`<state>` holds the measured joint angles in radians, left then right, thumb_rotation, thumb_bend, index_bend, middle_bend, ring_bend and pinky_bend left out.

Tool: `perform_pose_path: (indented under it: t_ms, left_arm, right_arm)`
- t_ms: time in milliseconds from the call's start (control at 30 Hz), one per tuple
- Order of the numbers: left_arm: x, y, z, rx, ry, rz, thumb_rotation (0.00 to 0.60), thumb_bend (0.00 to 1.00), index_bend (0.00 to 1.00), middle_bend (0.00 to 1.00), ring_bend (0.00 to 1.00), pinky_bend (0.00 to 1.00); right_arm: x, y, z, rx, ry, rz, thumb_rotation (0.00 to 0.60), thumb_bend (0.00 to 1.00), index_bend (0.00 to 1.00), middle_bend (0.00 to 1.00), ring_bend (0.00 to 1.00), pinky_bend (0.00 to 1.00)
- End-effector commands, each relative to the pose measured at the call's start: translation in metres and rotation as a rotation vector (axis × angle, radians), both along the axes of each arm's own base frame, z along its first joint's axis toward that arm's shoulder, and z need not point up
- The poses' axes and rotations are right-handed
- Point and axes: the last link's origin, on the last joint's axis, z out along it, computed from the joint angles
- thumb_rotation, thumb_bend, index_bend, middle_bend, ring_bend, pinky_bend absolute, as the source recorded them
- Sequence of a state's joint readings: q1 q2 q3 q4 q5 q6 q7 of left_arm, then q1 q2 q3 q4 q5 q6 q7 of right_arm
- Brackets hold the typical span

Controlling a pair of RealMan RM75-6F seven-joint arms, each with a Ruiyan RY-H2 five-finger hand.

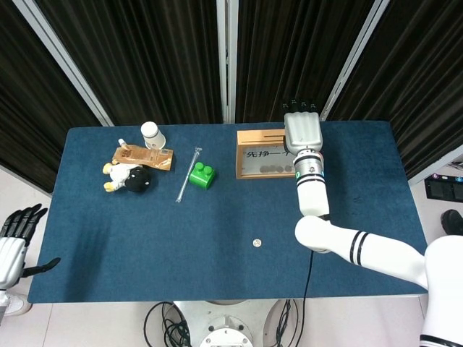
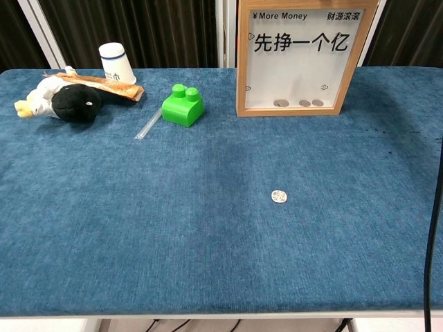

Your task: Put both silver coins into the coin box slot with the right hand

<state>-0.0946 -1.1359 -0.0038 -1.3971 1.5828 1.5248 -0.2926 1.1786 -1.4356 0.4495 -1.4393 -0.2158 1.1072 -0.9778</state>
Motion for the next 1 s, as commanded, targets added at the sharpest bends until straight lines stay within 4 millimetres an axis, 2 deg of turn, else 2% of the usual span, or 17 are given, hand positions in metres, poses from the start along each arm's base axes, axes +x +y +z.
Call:
perform_pose_path:
  t_ms: [33,167,267,400,500,567,700,767,867,1000]
  left_arm:
    - [0.0,0.0,0.0,0.001,0.0,-0.001,0.6,0.08,0.06,0.01,0.0,0.0]
    - [0.0,-0.001,0.001,0.005,0.0,0.0,0.6,0.08,0.06,0.01,0.0,0.0]
    - [0.0,-0.001,0.002,0.008,0.002,0.003,0.6,0.08,0.06,0.01,0.0,0.0]
    - [-0.001,-0.001,0.002,0.009,0.005,0.007,0.6,0.08,0.06,0.01,0.0,0.0]
    - [-0.001,-0.001,0.001,0.014,0.009,0.007,0.6,0.08,0.06,0.01,0.0,0.0]
    - [0.0,-0.001,0.0,0.014,0.011,0.009,0.6,0.08,0.06,0.01,0.0,0.0]
    - [0.0,-0.003,-0.002,0.014,0.018,0.012,0.6,0.08,0.06,0.01,0.0,0.0]
    - [0.001,-0.004,-0.003,0.015,0.022,0.015,0.6,0.08,0.06,0.01,0.0,0.0]
    - [0.001,-0.006,-0.003,0.02,0.027,0.02,0.6,0.08,0.06,0.01,0.0,0.0]
    - [-0.001,-0.009,-0.004,0.024,0.031,0.031,0.6,0.08,0.06,0.01,0.0,0.0]
  right_arm:
    - [0.001,0.002,0.003,-0.004,-0.016,0.017,0.6,0.38,0.0,0.0,0.0,0.0]
    - [0.006,0.013,0.015,-0.024,-0.071,0.093,0.6,0.38,0.0,0.0,0.0,0.0]
    - [0.008,0.036,0.027,-0.038,-0.093,0.206,0.6,0.38,0.0,0.0,0.0,0.0]
    - [-0.001,0.084,0.04,-0.032,-0.105,0.365,0.6,0.38,0.0,0.0,0.0,0.0]
    - [-0.025,0.126,0.042,-0.008,-0.034,0.487,0.6,0.38,0.0,0.01,0.0,0.0]
    - [-0.039,0.147,0.041,0.007,-0.009,0.54,0.6,0.37,0.03,0.01,0.0,0.0]
    - [-0.069,0.182,0.028,0.073,-0.019,0.579,0.6,0.37,0.07,0.02,0.0,0.0]
    - [-0.086,0.195,0.014,0.131,-0.024,0.565,0.6,0.37,0.1,0.03,0.0,0.0]
    - [-0.106,0.207,-0.006,0.214,-0.02,0.529,0.6,0.37,0.14,0.03,0.0,0.0]
    - [-0.124,0.213,-0.03,0.295,-0.024,0.483,0.6,0.37,0.21,0.03,0.0,0.0]
